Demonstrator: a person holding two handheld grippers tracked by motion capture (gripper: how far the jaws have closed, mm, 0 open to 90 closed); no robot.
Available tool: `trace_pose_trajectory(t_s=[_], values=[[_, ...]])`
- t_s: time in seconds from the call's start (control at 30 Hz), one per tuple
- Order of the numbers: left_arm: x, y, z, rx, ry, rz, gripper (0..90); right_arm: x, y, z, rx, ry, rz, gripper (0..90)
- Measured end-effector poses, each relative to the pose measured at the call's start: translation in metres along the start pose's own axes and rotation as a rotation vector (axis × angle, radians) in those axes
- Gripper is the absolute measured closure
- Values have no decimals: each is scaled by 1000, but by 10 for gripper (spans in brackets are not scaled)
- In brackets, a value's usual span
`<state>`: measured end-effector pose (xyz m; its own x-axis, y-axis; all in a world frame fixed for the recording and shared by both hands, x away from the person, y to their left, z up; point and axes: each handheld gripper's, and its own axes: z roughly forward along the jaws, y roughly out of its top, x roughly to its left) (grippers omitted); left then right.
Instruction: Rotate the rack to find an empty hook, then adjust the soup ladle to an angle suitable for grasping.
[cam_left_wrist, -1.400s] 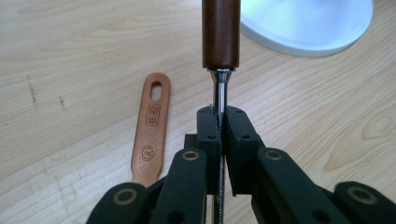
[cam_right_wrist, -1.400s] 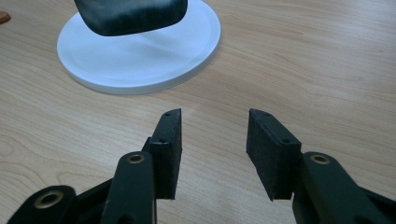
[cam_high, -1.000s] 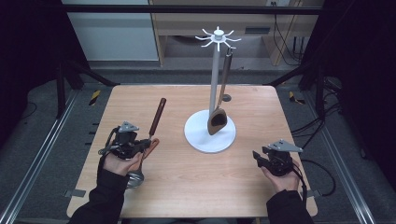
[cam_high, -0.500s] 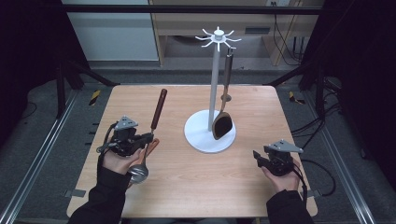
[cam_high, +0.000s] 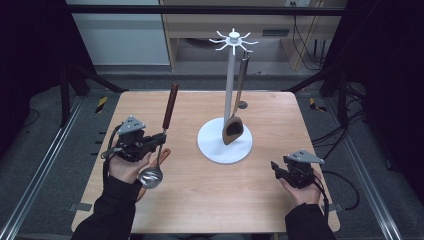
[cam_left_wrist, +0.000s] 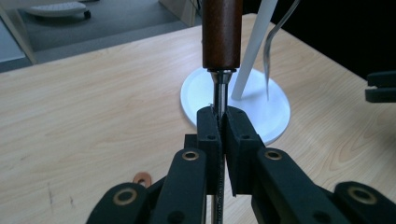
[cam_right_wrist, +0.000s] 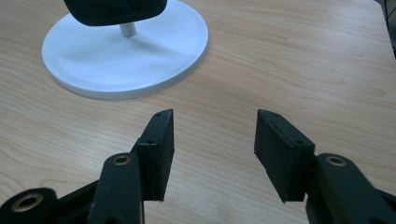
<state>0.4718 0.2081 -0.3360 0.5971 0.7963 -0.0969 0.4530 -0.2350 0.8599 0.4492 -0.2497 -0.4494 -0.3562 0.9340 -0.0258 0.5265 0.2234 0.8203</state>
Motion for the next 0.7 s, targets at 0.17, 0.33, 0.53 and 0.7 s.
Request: trace_pose_trajectory(t_s=[0.17, 0.33, 0.53, 0.7], values=[[-5, 12, -2, -41, -17, 3, 855, -1, 0, 0, 1, -4, 2, 477], [-12, 21, -3, -71, -31, 11, 854, -1, 0, 1, 3, -2, -3, 476], [-19, 34, -2, -110, -48, 21, 855, -1, 0, -1, -5, 2, -1, 475], [-25, 41, 4, -116, -69, 28, 854, -1, 0, -1, -5, 2, -1, 474]])
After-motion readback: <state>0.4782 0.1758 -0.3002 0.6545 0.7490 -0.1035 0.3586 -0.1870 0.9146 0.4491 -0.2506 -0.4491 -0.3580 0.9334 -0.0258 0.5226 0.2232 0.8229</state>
